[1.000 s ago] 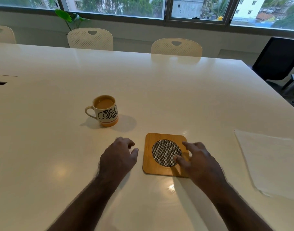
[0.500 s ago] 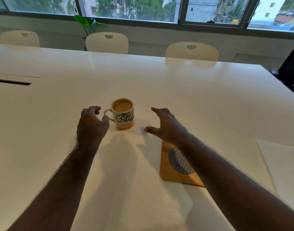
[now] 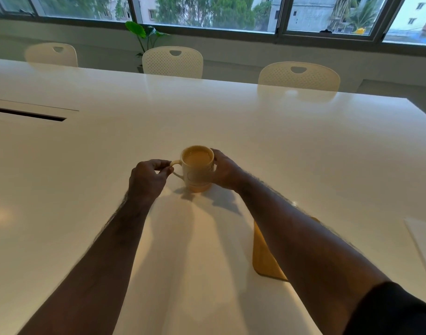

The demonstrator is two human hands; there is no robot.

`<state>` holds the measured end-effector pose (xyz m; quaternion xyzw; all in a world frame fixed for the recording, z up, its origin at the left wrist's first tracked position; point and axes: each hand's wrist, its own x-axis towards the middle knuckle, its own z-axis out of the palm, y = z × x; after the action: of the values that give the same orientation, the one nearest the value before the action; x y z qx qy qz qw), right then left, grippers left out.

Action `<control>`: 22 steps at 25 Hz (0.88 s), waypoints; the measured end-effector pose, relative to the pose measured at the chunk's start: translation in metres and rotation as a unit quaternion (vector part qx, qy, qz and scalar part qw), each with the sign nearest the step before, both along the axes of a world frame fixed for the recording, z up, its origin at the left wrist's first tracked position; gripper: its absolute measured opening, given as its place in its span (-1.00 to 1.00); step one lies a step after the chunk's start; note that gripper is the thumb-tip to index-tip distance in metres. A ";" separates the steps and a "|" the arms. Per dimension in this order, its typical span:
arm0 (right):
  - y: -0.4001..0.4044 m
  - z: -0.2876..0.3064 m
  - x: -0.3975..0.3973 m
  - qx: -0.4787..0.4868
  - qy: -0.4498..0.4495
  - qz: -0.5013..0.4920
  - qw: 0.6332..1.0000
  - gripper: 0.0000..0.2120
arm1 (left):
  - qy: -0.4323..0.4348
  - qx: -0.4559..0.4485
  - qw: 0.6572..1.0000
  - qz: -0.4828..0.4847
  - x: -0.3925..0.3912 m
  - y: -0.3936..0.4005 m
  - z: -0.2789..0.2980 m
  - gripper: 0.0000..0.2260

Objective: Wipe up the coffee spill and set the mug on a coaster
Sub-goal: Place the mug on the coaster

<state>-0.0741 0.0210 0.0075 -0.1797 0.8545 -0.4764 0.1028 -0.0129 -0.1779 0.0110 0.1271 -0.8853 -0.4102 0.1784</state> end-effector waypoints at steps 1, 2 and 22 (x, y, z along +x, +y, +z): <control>0.000 -0.001 -0.001 -0.004 0.000 0.003 1.000 -0.18 | 0.003 0.001 1.000 -0.003 0.000 -0.001 -0.001 -0.79; 0.000 -0.002 -0.002 -0.006 0.001 0.003 1.000 -0.17 | 0.005 0.000 1.000 -0.005 -0.001 -0.001 -0.001 -0.79; 0.047 0.035 0.028 0.008 0.093 -0.036 0.995 -0.23 | 0.048 -0.067 0.995 -0.064 0.000 0.032 0.029 -0.83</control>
<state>-0.0466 0.0684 0.0421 -0.1920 0.8701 -0.4539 0.0072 -0.0126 -0.1458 0.0397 0.0383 -0.9073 -0.3665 0.2027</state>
